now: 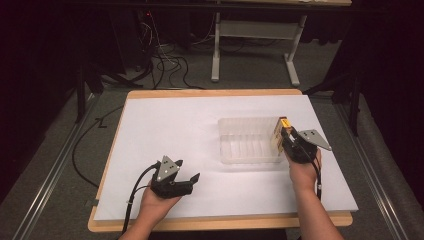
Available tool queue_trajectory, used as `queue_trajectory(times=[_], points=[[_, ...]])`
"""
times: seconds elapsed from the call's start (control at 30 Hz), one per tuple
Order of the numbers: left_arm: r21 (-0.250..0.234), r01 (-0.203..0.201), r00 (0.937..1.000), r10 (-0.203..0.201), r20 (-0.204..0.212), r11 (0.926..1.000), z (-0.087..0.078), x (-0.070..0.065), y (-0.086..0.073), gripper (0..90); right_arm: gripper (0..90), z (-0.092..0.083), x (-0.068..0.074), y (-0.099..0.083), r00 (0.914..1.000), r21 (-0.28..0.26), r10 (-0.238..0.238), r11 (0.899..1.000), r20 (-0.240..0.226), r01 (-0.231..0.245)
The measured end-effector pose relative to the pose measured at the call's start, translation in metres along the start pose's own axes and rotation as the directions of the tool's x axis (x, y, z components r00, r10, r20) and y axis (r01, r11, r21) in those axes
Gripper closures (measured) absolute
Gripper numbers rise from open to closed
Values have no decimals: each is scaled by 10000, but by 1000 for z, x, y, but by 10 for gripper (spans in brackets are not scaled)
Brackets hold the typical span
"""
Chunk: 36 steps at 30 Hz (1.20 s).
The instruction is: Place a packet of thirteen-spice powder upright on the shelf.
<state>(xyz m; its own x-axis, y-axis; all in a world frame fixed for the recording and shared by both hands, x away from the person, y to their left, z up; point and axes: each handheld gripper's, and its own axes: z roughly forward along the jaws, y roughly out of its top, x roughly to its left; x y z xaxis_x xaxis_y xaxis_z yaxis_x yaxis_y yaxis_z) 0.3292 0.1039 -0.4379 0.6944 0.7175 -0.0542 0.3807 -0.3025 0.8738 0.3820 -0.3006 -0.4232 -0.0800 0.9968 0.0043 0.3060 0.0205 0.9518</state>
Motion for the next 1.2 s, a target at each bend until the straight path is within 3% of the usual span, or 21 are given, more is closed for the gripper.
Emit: queue_trajectory(times=[0.27, 0.43, 0.57, 0.63, 0.77, 1.0, 1.2], points=[[10, -13, 10000, 13, 31, 10000, 1, -1, 0, 254, 648, -3, 0, -3, 9998, 94, -134, 9999, -134, 135], [19, 1, 10000, -1, 60, 10000, 1, -1, 0, 254, 478, -9, 0, -2, 9989, -22, -60, 10000, -475, 59], [11, -14, 10000, 14, 82, 10000, 1, -2, 0, 254, 296, -24, 4, 0, 9973, -250, -494, 9985, -541, 481], [5, -17, 9999, 17, 100, 10000, 1, -3, 0, 254, 234, -33, 6, 2, 9958, -164, -450, 9989, -795, 438], [-4, -138, 9996, 138, 247, 9999, 0, -8, 0, 254, 155, -54, 13, 1, 9887, -126, -623, 9980, -1363, 611], [-106, -267, 9981, 273, 545, 9996, -1, -15, 2, 250, 128, -81, 26, -13, 9679, 334, -902, 9944, -2345, 1007], [-101, -222, 9980, 227, 598, 9997, -1, -16, 2, 250, 129, -88, 30, -25, 9569, 659, -1117, 9888, -2681, 1339]])
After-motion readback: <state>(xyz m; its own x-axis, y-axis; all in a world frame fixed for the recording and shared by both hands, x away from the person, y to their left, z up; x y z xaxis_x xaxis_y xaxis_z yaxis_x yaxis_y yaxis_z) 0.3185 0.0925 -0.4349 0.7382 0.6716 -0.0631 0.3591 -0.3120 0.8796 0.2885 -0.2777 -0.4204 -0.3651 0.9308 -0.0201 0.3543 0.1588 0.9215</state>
